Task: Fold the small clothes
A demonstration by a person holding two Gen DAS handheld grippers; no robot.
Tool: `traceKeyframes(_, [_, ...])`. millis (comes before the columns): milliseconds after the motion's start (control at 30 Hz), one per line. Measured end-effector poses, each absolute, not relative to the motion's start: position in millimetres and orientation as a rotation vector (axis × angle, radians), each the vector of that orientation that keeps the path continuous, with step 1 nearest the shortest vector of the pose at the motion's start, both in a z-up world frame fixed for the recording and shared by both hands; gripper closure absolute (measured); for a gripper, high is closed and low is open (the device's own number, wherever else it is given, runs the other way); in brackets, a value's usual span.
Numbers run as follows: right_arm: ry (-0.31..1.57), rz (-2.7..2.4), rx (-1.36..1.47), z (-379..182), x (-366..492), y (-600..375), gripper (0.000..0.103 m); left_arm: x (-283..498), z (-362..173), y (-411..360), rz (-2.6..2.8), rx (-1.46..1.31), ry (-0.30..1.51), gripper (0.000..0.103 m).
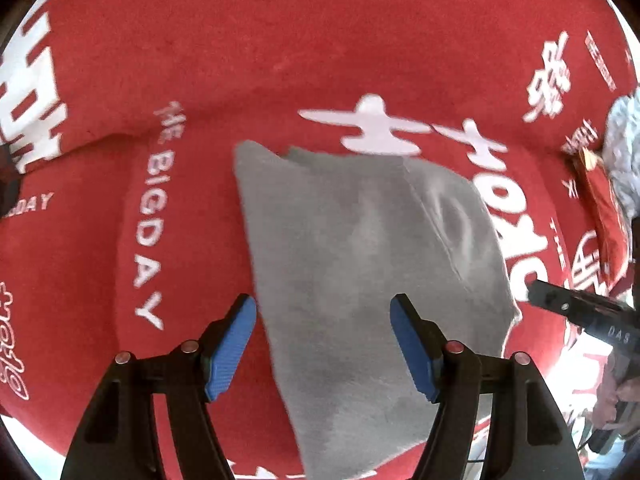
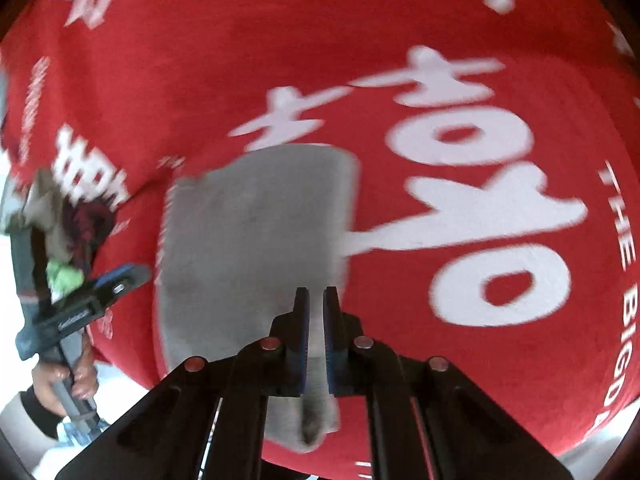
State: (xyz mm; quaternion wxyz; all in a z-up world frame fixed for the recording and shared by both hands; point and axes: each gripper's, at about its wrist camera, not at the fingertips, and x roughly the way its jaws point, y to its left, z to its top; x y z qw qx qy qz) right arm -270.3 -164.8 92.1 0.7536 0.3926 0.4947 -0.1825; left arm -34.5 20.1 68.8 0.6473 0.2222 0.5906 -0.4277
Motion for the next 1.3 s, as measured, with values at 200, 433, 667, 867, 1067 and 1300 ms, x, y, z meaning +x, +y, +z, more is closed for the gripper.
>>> traceKeyframes(200, [1.232, -0.432, 0.754, 45.2, -253.9, -143.9, 0.096, -40.3, 19.1, 31.8, -0.916, 0.487, 1.458, 0.032])
traceKeyframes(433, [1.198, -0.455, 0.744, 43.9, -258.8, -144.6, 0.099, -41.3, 19.8, 30.8, -0.908, 0.492, 1.465, 0.032])
traceKeyframes(667, [1.210, -0.502, 0.779, 52.7, -267.3, -140.5, 0.099, -42.8, 25.3, 27.3, -0.882, 0.529, 1.464, 0.032])
traceKeyframes(867, [1.257, -0.582, 0.756, 57.2, -268.6, -138.7, 0.099, -45.5, 32.9, 32.3, -0.844, 0.568, 1.454, 0.032])
traceKeyframes(1067, [1.194, -0.554, 0.917, 64.8, -290.5, -135.2, 0.093, -45.8, 40.3, 41.4, -0.827, 0.579, 1.446, 0.032])
traceKeyframes(1300, [1.196, -0.482, 0.885, 68.3, -299.3, -96.4, 0.094, -49.3, 43.2, 45.6, -0.832, 0.609, 1.440, 0.032])
